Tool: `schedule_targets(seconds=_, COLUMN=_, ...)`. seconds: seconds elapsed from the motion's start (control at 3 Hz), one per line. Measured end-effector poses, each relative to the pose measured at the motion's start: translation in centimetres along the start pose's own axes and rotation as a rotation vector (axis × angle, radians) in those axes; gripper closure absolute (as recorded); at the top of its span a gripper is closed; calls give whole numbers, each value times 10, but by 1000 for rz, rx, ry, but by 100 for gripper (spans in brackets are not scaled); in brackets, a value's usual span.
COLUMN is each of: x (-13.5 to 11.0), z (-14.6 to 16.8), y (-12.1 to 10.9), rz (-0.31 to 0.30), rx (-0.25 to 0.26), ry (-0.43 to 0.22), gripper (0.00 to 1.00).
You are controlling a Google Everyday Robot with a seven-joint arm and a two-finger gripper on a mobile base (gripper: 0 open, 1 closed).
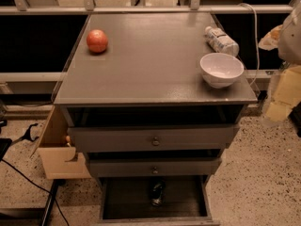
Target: Close bottom drawer
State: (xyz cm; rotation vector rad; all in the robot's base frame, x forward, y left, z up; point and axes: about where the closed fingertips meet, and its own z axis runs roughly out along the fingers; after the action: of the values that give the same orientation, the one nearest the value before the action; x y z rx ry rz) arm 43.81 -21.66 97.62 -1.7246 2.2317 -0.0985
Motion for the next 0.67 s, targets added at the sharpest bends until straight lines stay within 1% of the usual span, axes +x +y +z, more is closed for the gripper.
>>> schedule_targets(seconds=0.33, x=0, z=0, y=0, rz=0, rx=0, ry=0, gripper=0)
schedule_targets(seconds=0.67, x=5, z=7, y=4, rz=12, rx=16, ry=-20, gripper=0)
